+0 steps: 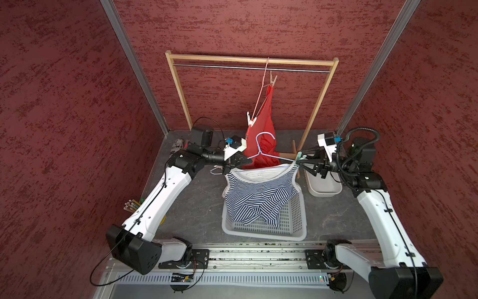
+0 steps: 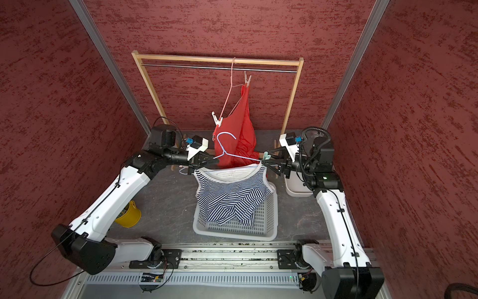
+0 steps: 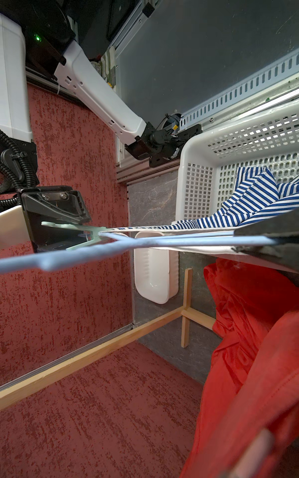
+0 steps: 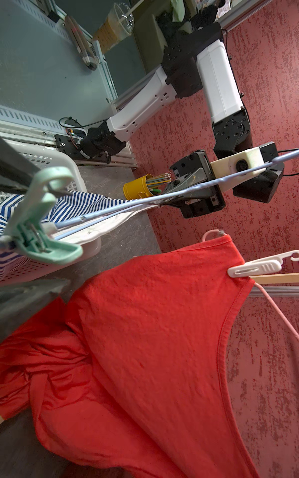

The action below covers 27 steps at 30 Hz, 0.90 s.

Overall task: Remove the clothespins securing tank tops to the hanger
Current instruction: Remove the clothespin from the hanger.

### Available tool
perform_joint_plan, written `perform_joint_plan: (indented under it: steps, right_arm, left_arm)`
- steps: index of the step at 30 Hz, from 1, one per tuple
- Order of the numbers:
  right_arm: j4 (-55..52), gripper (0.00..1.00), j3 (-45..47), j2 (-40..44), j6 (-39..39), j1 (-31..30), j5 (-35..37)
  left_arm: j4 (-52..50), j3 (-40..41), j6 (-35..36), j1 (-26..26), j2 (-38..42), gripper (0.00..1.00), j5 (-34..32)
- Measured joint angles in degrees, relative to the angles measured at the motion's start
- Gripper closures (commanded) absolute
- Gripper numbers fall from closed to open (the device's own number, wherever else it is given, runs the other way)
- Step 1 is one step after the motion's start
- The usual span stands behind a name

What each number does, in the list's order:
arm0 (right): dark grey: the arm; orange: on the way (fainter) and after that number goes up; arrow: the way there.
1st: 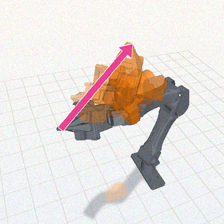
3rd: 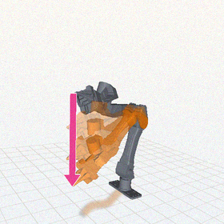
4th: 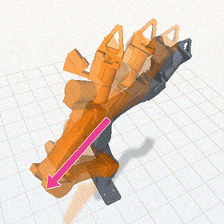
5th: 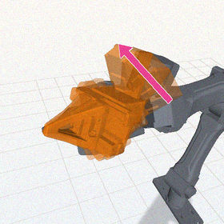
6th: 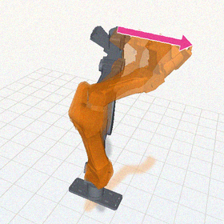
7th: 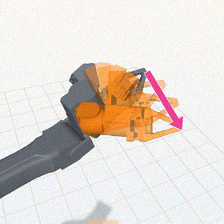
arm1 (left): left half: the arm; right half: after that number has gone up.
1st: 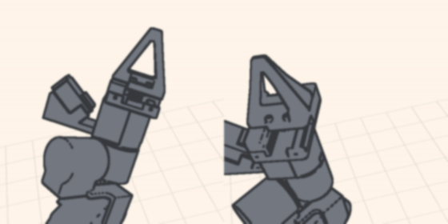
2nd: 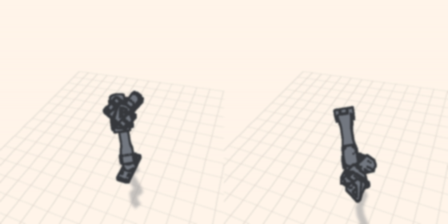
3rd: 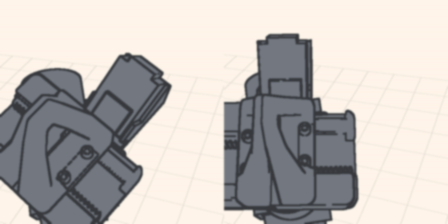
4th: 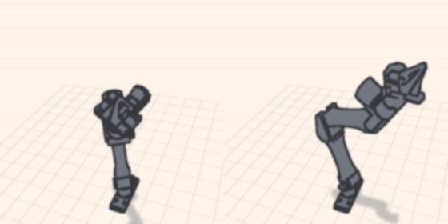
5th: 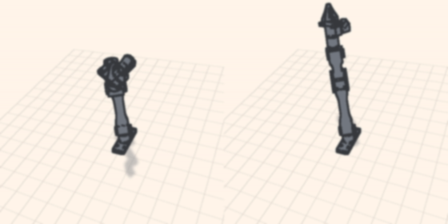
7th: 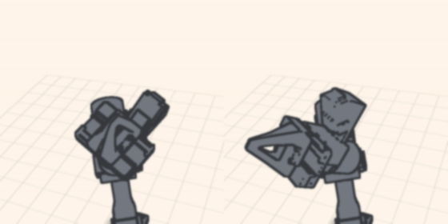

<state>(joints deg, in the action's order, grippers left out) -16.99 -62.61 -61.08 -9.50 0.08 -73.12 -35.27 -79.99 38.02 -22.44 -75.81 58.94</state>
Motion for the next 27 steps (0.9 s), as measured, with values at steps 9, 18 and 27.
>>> perform_joint_plan:
  steps: [9,18,27]
  right_arm:
    - [0.04,0.7,0.11,0.02,-0.2,0.02,-0.5]
    - [0.07,1.0,0.57,0.2,-0.2,0.02,-0.9]
    - [2.4,1.0,2.14,1.09,0.94,0.02,3.52]
  left_arm:
    - [-1.27,-1.11,0.39,0.0,-0.59,1.0,-0.55]
    - [-3.89,-4.31,0.42,0.04,-3.56,1.0,-2.45]
    - [-4.92,-4.98,0.9,-0.79,-4.44,1.0,-5.64]
